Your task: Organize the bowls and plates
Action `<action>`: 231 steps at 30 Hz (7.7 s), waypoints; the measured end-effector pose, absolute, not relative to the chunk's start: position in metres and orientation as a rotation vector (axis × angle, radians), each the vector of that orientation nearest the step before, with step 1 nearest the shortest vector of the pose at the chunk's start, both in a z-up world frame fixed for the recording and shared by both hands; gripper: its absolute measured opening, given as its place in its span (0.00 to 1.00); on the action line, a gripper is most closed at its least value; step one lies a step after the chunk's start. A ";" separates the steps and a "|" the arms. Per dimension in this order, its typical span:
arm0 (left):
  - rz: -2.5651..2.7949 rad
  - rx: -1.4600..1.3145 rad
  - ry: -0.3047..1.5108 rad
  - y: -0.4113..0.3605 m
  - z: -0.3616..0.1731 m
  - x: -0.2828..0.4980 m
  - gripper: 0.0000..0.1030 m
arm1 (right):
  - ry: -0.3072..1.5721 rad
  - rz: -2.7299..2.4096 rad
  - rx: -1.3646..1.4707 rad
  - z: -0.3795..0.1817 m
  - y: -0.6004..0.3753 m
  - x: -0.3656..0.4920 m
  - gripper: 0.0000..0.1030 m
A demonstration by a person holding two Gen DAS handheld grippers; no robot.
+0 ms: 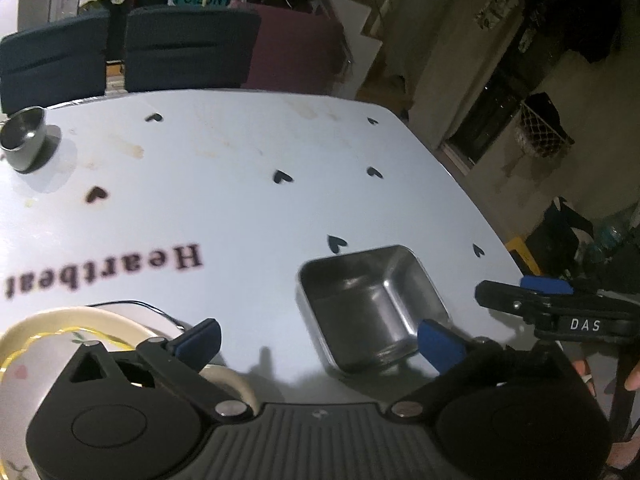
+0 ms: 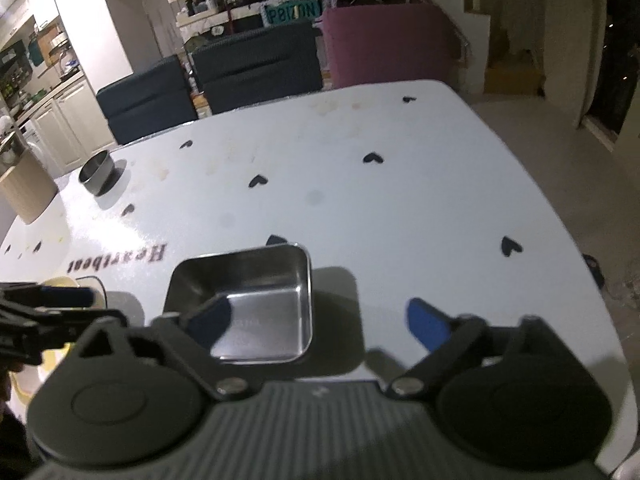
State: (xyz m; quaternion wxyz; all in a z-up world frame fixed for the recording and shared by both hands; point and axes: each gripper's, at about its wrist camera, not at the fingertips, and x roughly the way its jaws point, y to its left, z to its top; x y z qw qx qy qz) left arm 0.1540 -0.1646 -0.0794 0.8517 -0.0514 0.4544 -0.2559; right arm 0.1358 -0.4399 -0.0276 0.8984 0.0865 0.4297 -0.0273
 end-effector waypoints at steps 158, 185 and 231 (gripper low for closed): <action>-0.527 -0.018 0.821 -0.166 -0.074 0.190 0.09 | 0.759 0.133 0.344 -0.014 -0.380 0.161 0.06; -0.645 0.148 0.905 -0.228 -0.124 0.197 0.11 | 1.022 -0.040 0.359 -0.074 -0.378 0.184 0.08; -0.697 0.264 0.992 -0.206 -0.112 0.193 0.41 | 0.971 -0.111 0.466 -0.075 -0.407 0.194 0.35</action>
